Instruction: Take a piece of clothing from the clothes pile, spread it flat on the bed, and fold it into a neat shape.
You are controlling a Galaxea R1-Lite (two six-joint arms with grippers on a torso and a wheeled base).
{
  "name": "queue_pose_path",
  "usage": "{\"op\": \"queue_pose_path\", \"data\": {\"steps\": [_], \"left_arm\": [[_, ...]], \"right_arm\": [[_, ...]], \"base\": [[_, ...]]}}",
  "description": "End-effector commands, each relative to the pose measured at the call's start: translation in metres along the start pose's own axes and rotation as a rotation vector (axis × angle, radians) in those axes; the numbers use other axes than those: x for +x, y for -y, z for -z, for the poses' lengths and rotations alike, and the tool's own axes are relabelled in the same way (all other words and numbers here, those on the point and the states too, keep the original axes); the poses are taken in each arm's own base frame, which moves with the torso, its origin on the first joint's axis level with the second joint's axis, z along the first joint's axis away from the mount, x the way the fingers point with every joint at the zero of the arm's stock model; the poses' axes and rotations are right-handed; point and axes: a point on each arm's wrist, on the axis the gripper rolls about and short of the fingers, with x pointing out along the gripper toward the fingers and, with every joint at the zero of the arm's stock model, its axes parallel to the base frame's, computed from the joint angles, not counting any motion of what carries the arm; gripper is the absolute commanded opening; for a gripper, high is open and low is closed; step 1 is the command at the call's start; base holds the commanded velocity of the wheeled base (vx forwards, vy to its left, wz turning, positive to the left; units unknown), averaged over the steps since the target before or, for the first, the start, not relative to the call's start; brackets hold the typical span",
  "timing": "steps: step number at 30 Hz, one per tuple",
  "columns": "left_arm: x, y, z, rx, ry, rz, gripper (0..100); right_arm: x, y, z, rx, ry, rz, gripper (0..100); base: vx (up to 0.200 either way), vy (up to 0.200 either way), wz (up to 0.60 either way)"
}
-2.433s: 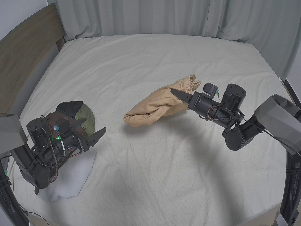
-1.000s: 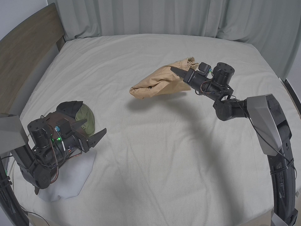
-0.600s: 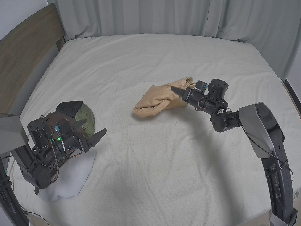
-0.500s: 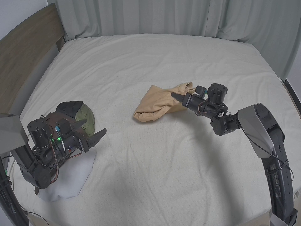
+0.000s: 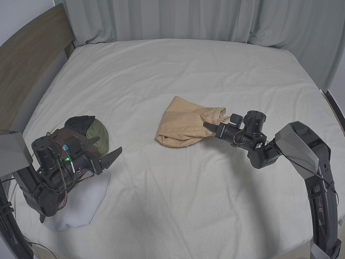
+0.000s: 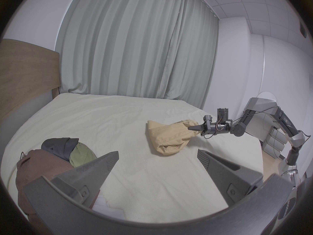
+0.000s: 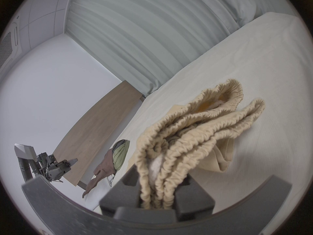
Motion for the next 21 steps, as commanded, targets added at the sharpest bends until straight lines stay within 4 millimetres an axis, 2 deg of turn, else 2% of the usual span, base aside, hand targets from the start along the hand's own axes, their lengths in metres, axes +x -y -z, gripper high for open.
{"op": "queue_pose_path", "data": {"steps": [1,9,19,20,21], "left_arm": [[0.000,0.000,0.000,-0.001,-0.002,0.000,100],[0.000,0.000,0.000,-0.001,0.003,-0.001,100],[0.001,-0.001,-0.003,0.004,0.012,-0.001,100],[0.001,-0.001,-0.003,0.004,0.012,-0.003,100],[0.001,-0.001,-0.003,0.004,0.012,-0.003,100]], "right_arm": [[-0.004,0.004,0.012,0.014,-0.025,0.014,0],[-0.005,0.010,0.031,0.003,-0.055,0.026,0],[-0.005,0.011,0.034,-0.003,-0.050,0.021,0],[-0.005,0.012,0.035,-0.001,-0.053,0.022,100],[-0.006,0.013,0.038,0.003,-0.059,0.028,100]], "base": [[0.000,0.000,0.00],[0.000,0.000,0.00],[0.000,0.000,0.00],[0.000,0.000,0.00],[0.000,0.000,0.00]]}}
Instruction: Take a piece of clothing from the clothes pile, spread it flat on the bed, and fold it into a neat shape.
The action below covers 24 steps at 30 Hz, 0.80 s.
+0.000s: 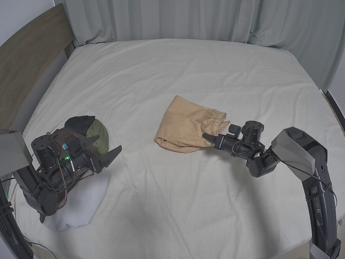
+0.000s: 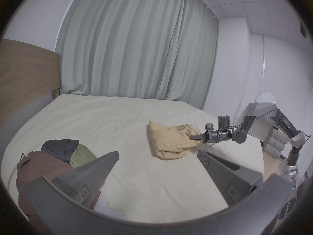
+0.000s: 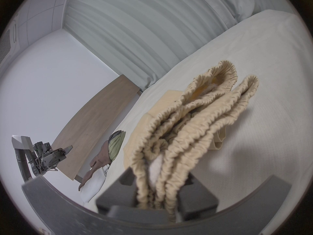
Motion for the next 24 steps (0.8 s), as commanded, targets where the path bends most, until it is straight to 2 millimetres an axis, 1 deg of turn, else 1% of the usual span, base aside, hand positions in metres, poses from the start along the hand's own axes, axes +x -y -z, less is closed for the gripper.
{"op": "queue_pose_path", "data": {"steps": [1,3,7,13,14,16,19,21,24], "left_arm": [[0.000,0.000,-0.001,0.002,0.004,0.001,100],[0.000,0.000,-0.001,0.003,0.006,0.001,100],[-0.001,0.000,-0.003,0.005,0.010,0.001,100],[-0.001,-0.003,-0.002,0.003,0.009,-0.011,100],[-0.001,-0.003,-0.002,0.003,0.009,-0.011,100],[-0.001,-0.004,-0.003,0.006,0.014,-0.012,100],[-0.001,-0.004,-0.004,0.008,0.019,-0.012,100],[-0.001,-0.004,-0.004,0.007,0.017,-0.012,100],[-0.001,-0.004,-0.004,0.011,0.019,-0.012,100]], "right_arm": [[-0.001,0.004,0.009,0.013,-0.017,0.012,100],[-0.004,0.007,0.013,0.015,-0.026,0.024,100],[-0.017,0.010,0.018,0.009,-0.030,0.048,100],[-0.037,0.006,0.006,0.005,-0.013,0.070,100],[-0.037,0.006,0.006,0.005,-0.013,0.070,100],[-0.050,0.009,-0.003,-0.011,0.008,0.089,100],[-0.060,0.010,-0.010,-0.025,0.021,0.105,100],[-0.071,0.006,-0.017,-0.032,0.030,0.115,100],[-0.082,0.002,-0.021,-0.032,0.031,0.130,100]], "base": [[0.000,0.000,0.00],[0.000,0.000,0.00],[0.000,0.000,0.00],[0.000,0.000,0.00],[0.000,0.000,0.00],[0.000,0.000,0.00],[0.000,0.000,0.00],[0.000,0.000,0.00],[0.000,0.000,0.00]]}}
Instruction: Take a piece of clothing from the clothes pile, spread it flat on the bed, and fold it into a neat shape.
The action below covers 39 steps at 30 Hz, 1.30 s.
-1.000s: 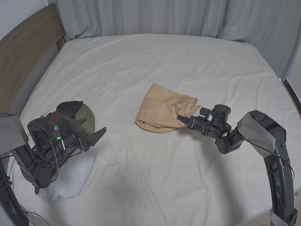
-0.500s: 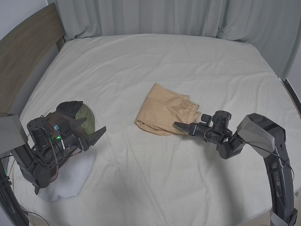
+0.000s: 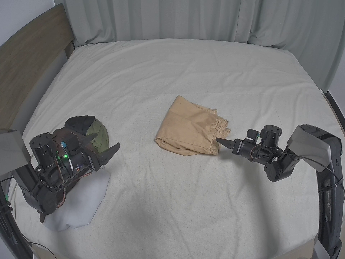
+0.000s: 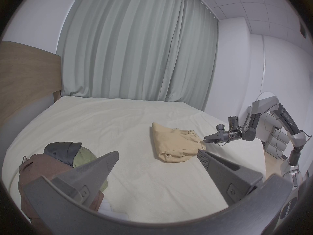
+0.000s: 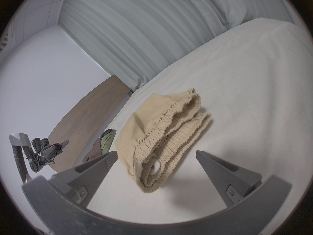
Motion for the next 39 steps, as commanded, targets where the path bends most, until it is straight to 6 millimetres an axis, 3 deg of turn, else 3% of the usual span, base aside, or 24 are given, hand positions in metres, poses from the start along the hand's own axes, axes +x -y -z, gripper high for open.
{"op": "queue_pose_path", "data": {"steps": [1,5,6,8,10,15,24,30,39], "left_arm": [[0.000,0.000,-0.001,0.005,0.005,0.000,100],[0.001,0.000,-0.003,0.007,0.014,0.000,100],[0.001,0.000,-0.003,0.007,0.014,0.000,100],[0.001,0.000,-0.003,0.007,0.014,0.000,100],[0.001,0.000,-0.003,0.009,0.014,0.000,100],[0.001,-0.001,-0.003,0.008,0.012,0.000,100],[0.001,0.000,-0.004,0.012,0.015,0.000,100],[0.000,0.000,-0.003,0.011,0.012,0.000,100],[0.000,0.000,-0.002,0.010,0.010,0.000,100]], "right_arm": [[-0.020,-0.008,-0.020,-0.026,0.033,0.011,100],[-0.023,-0.015,-0.030,-0.056,0.060,-0.004,100],[-0.023,-0.028,-0.039,-0.072,0.076,-0.027,100],[-0.023,-0.032,-0.041,-0.074,0.078,-0.034,100],[-0.015,-0.048,-0.037,-0.081,0.064,-0.073,100],[-0.003,-0.061,-0.025,-0.085,0.040,-0.111,100],[0.023,-0.057,-0.004,-0.080,0.009,-0.133,100],[0.039,-0.043,0.016,-0.071,-0.007,-0.115,100],[0.046,-0.032,0.027,-0.067,-0.016,-0.103,100]], "base": [[0.000,0.000,0.00],[0.000,0.000,0.00],[0.000,0.000,0.00],[0.000,0.000,0.00],[0.000,0.000,0.00],[0.000,0.000,0.00],[0.000,0.000,0.00],[0.000,0.000,0.00],[0.000,0.000,0.00]]}}
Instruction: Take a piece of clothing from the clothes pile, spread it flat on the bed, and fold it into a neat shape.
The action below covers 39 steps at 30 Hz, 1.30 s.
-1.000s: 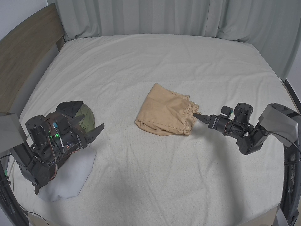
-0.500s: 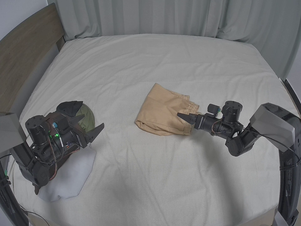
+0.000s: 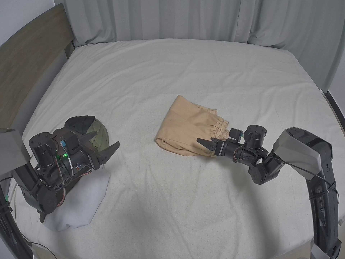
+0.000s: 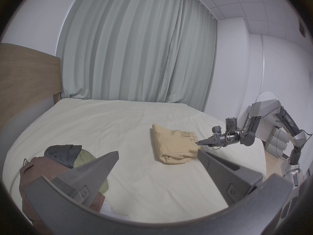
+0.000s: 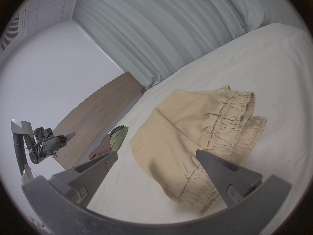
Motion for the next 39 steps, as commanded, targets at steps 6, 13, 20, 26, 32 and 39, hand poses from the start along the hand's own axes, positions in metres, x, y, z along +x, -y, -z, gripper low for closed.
{"op": "queue_pose_path", "data": {"steps": [6,13,20,26,32,39], "left_arm": [[0.000,0.000,0.001,-0.001,-0.002,0.005,100],[-0.006,0.006,-0.013,0.025,0.034,0.020,100],[-0.016,0.022,-0.044,0.061,0.133,0.080,100],[-0.036,0.061,-0.059,0.080,0.170,0.217,100],[-0.072,0.089,-0.080,0.091,0.252,0.289,100],[-0.107,0.101,-0.074,0.093,0.242,0.300,100]], "right_arm": [[0.002,0.004,0.007,0.007,-0.010,0.004,100],[-0.014,-0.032,-0.048,-0.055,0.093,-0.036,100],[-0.073,-0.088,-0.100,-0.124,0.184,-0.073,100],[-0.129,-0.122,-0.090,-0.347,0.176,-0.048,100],[-0.202,-0.163,-0.079,-0.426,0.179,-0.022,100],[-0.257,-0.175,-0.079,-0.557,0.239,0.065,100]], "base": [[0.000,0.000,0.00],[0.000,0.000,0.00],[0.000,0.000,0.00],[0.000,0.000,0.00],[0.000,0.000,0.00],[0.000,0.000,0.00]]}}
